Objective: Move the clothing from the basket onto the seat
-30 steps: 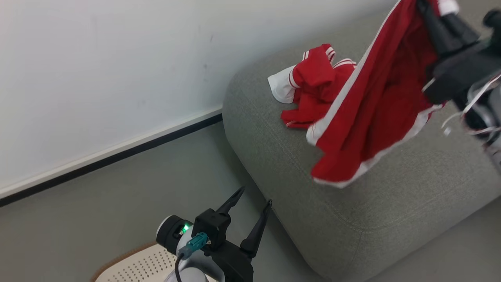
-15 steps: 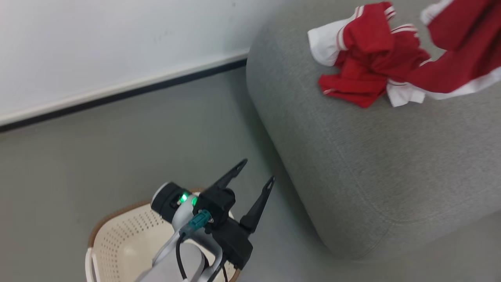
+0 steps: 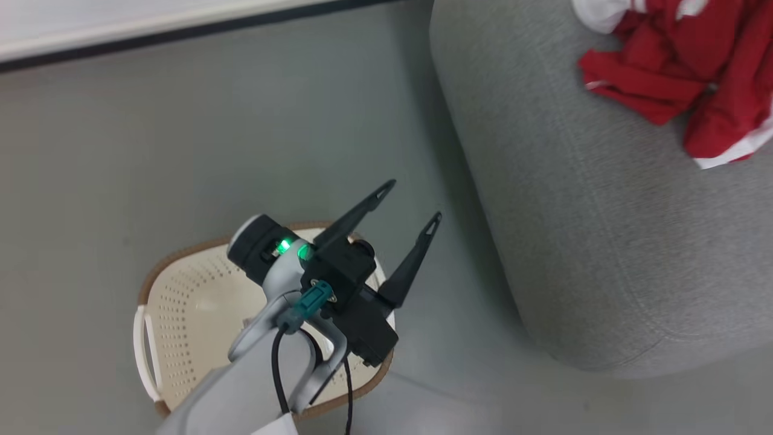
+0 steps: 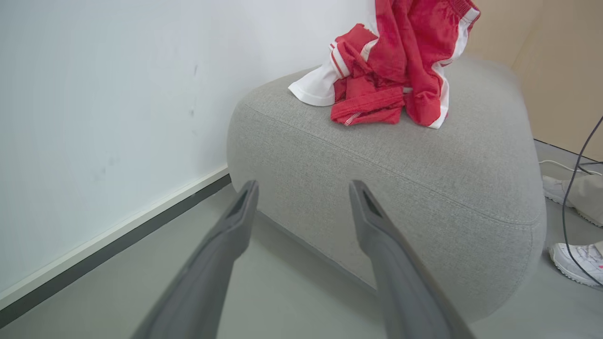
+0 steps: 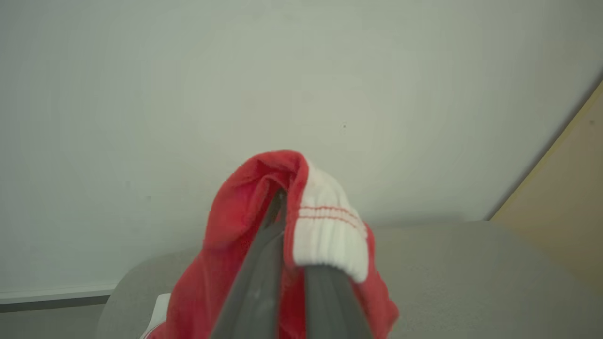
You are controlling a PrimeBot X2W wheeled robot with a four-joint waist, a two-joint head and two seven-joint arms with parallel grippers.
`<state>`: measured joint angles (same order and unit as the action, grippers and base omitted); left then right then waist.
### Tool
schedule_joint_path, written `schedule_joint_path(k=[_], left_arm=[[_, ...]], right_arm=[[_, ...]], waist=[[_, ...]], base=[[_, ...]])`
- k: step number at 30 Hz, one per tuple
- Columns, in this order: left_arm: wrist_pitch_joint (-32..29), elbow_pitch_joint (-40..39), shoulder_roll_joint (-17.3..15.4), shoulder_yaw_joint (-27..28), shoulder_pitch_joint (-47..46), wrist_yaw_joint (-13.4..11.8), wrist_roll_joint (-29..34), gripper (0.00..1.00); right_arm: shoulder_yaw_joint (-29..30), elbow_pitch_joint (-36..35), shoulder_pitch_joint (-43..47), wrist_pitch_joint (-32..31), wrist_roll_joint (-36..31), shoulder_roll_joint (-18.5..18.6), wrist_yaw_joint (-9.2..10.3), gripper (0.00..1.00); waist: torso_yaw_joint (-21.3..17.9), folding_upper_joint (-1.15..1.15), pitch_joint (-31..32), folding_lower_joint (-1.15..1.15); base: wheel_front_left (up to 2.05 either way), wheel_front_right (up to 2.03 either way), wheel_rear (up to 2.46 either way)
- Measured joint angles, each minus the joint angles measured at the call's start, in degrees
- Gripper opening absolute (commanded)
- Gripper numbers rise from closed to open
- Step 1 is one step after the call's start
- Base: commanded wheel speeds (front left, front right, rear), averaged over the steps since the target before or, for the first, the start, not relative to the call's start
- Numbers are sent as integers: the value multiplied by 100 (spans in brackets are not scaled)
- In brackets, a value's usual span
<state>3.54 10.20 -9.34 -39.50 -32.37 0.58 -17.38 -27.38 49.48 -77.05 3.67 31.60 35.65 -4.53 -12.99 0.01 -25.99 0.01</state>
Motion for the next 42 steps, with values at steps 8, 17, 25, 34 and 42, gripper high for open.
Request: schedule_joint_path(k=[8, 17, 25, 34, 42], left_arm=[[-127, -151, -297, 88, -274, 0, 131, 100], [-145, -134, -375, 147, -360, -2, 143, 100], [-141, -23, -431, 174, -354, -8, 144, 100], [18, 183, -491, 314, -122, -65, 74, 100], [324, 385, -391, 464, 164, -166, -116, 100]], right_arm=[[-145, 433, 58, 249, 24, -595, -31, 0], [-288, 909, 198, 616, 14, -784, -129, 0], [-350, 1110, 283, 904, 11, -973, -161, 100], [-525, 1048, 706, 1058, -143, -1196, -205, 100], [-617, 862, 1409, 1061, -249, -1230, -213, 100]], waist=[[139, 0, -688, 0], [31, 0, -1041, 0], [-151, -1, -965, -1], [-341, -1, -634, -1], [-503, -1, -143, -2]], base=[[0, 0, 0], [0, 0, 0], [0, 0, 0], [0, 0, 0], [0, 0, 0]])
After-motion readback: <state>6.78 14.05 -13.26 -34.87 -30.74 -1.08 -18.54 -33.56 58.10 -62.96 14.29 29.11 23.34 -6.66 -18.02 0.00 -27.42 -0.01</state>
